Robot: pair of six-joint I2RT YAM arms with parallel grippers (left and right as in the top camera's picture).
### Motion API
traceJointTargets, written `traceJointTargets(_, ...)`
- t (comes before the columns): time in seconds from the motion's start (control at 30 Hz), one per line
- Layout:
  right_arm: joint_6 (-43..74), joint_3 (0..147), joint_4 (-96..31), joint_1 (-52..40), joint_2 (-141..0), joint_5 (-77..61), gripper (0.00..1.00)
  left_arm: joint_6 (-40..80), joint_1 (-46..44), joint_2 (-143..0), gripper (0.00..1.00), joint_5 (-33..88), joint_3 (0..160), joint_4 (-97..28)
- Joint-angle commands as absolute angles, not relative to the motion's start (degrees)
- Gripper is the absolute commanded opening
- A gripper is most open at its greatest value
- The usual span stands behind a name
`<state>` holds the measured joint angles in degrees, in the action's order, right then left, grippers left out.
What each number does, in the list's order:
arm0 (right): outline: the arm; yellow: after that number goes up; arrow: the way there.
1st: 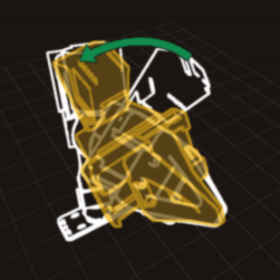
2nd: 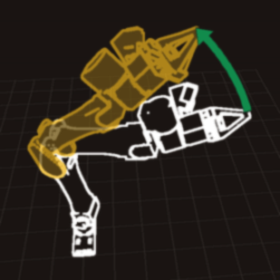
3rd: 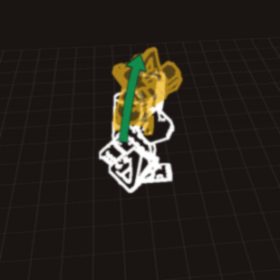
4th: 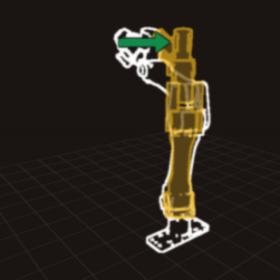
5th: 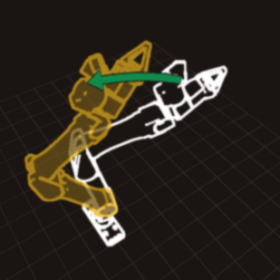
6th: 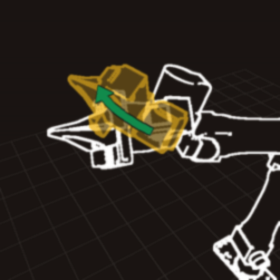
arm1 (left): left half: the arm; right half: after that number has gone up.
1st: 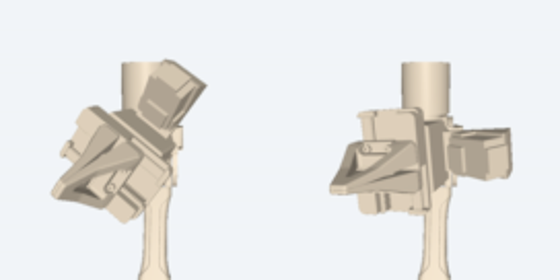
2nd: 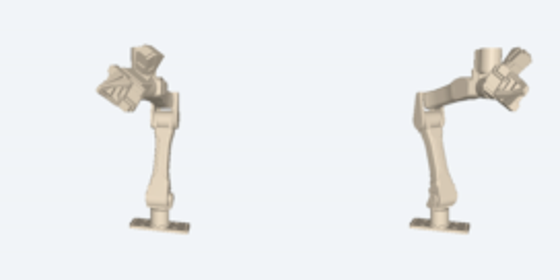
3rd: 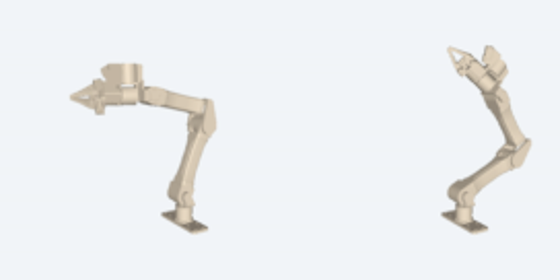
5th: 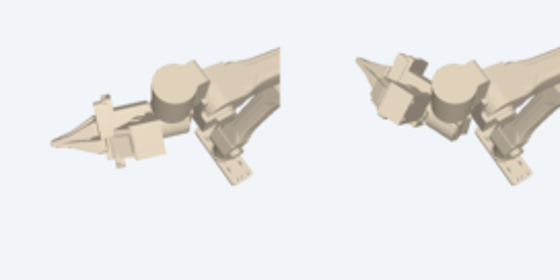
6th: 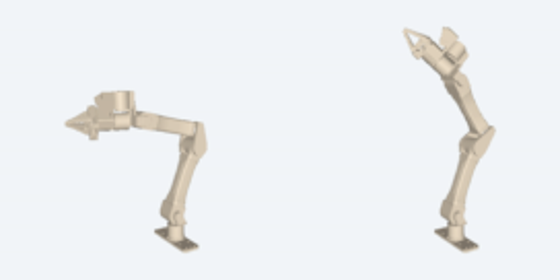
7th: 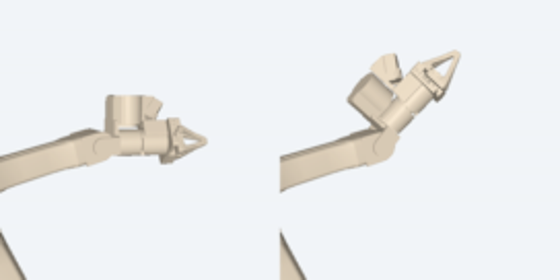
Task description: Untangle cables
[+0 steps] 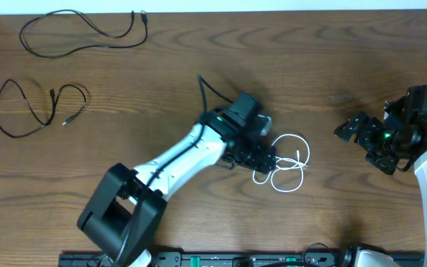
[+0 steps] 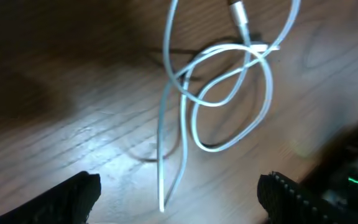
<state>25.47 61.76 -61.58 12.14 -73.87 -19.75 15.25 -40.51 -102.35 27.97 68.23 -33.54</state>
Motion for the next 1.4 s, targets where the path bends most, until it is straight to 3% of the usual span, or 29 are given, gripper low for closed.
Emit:
traceJointTargets(0.0, 26.13, 62.02, -61.3, 12.27, -73.73, -20.53, 0.99, 22.09, -43.83, -103.0, 0.79, 13.04, 67.7, -33.26)
traceJointTargets(0.07, 26.13, 62.02, -61.28, 12.27, -73.73, -20.53, 0.99, 23.27, -44.95, -103.15, 0.69, 12.01, 67.7, -33.01)
traceJointTargets(0.4, 26.11, 62.02, -61.41, 12.27, -73.73, -20.53, 0.99, 23.24, -48.95, -107.5, 0.58, 12.36, 67.7, -29.89)
traceJointTargets(0.6, 26.09, 62.02, -62.48, 12.27, -73.73, -20.51, 0.99, 23.24, -48.88, -107.5, 0.22, 12.36, 67.79, -30.57)
traceJointTargets(0.67, 26.09, 62.02, -62.54, 12.27, -73.73, -20.53, 0.99, 23.22, -48.88, -106.19, 0.12, 12.36, 68.1, -30.79)
traceJointTargets(0.73, 26.09, 62.02, -62.63, 12.27, -73.73, -20.58, 0.99, 23.18, -48.88, -104.07, 0.08, 12.36, 68.6, -31.16)
traceJointTargets(1.13, 21.87, 62.02, -62.35, 8.67, -73.73, -24.73, 0.99, 24.29, -48.6, -82.74, 0.07, 12.36, 69.36, -30.02)
traceJointTargets(1.27, 7.6, 62.02, -60.73, 5.85, -73.73, -40.12, 0.98, 28.27, -47.4, -76.53, 0.07, 12.38, 69.36, -27.22)
traceJointTargets(1.37, 5.3, 62.02, -59.44, 3.22, -73.73, -46.13, 0.98, 30.46, -46.52, -72.64, 0.07, 12.62, 69.36, -24.71)
